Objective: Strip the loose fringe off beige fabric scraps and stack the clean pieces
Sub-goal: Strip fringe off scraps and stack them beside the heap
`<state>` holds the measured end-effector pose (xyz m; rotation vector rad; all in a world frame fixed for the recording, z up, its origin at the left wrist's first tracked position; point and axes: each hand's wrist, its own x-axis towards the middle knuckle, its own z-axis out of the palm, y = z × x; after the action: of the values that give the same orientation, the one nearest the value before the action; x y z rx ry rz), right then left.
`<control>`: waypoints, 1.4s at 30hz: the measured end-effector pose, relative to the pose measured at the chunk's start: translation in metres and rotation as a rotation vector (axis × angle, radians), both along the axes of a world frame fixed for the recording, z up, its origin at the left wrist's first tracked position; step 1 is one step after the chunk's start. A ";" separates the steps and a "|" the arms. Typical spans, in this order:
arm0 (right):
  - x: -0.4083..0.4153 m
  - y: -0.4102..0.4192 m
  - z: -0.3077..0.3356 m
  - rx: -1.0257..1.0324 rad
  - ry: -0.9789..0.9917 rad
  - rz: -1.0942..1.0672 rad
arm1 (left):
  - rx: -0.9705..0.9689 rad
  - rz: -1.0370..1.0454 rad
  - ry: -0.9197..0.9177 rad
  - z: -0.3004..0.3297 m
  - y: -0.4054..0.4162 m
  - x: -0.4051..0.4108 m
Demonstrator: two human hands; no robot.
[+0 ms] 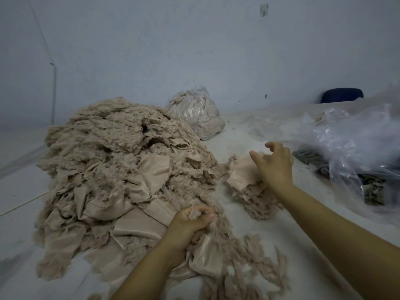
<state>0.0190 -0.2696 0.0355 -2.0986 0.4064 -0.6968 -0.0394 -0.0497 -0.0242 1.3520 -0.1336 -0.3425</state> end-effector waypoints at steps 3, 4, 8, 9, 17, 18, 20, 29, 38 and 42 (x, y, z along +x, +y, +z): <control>-0.032 0.025 -0.015 -0.003 -0.082 0.263 | -0.077 0.088 0.029 0.000 0.000 0.004; -0.047 0.038 -0.021 0.066 0.012 0.427 | -0.106 0.108 0.030 0.001 0.000 0.004; -0.080 0.074 -0.047 0.495 0.429 0.832 | -0.214 0.202 0.039 0.001 -0.002 0.005; -0.081 0.076 -0.051 0.546 0.409 0.834 | -0.217 0.219 0.038 0.001 -0.002 0.006; -0.072 0.067 -0.048 0.703 0.083 0.577 | 0.018 -0.059 -0.065 0.002 0.003 -0.002; -0.072 0.067 -0.051 0.710 0.053 0.556 | -0.025 -0.035 -0.039 0.002 0.002 -0.001; -0.073 0.067 -0.055 0.675 0.003 0.526 | -0.076 -0.013 0.005 0.004 0.002 -0.001; -0.077 0.044 -0.057 0.403 0.336 0.742 | -0.071 0.090 0.080 0.001 0.011 0.007; -0.084 0.076 -0.057 0.658 0.121 0.839 | -0.204 0.040 0.018 0.001 0.008 0.002; -0.082 0.076 -0.056 0.832 0.064 0.722 | -0.178 0.172 -0.041 0.001 0.007 0.005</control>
<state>-0.0627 -0.1935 -0.0210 -1.3137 -0.0569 0.0004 -0.0341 -0.0424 -0.0233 1.1847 -0.0791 -0.1549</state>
